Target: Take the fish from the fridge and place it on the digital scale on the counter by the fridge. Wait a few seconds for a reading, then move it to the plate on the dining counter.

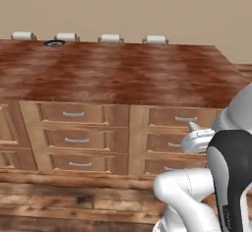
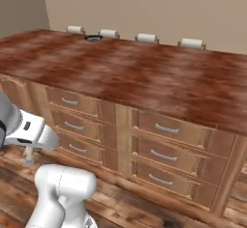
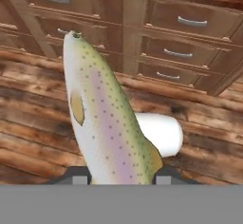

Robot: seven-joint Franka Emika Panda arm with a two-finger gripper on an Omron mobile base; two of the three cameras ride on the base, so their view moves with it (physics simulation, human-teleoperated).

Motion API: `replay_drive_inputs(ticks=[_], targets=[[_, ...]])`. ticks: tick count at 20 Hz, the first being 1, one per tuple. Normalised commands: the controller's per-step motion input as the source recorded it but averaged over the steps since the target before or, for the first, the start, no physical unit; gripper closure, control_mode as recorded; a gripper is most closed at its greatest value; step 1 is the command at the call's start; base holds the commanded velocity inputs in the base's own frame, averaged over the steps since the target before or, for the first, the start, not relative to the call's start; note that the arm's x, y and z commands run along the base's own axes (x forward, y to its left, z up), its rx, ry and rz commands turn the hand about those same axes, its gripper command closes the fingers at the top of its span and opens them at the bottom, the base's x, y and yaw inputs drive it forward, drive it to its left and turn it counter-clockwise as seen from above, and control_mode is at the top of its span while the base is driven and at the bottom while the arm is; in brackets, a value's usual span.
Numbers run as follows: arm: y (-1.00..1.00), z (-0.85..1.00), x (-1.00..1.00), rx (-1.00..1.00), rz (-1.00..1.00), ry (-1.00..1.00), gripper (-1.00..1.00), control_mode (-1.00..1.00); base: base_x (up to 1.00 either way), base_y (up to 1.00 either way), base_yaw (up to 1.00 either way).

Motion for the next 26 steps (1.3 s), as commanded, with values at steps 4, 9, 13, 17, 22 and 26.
replay_drive_inputs(ticks=[4,9,13,17,22,26], targets=[[0.0,0.0,0.0,0.0,0.0,0.0,1.0,1.0,0.2,-0.1,0.76],[0.0,0.0,0.0,0.0,0.0,0.0,1.0,1.0,-0.03,-0.95,0.17],[0.0,0.0,0.0,0.0,0.0,0.0,1.0,1.0,-0.05,-1.0,-0.03],[0.0,0.0,0.0,0.0,0.0,0.0,1.0,1.0,0.0,-1.0,-0.1],[0.0,0.0,0.0,0.0,0.0,0.0,1.0,1.0,0.19,-1.0,0.01],[0.0,0.0,0.0,0.0,0.0,0.0,1.0,1.0,0.58,-1.0,0.21]])
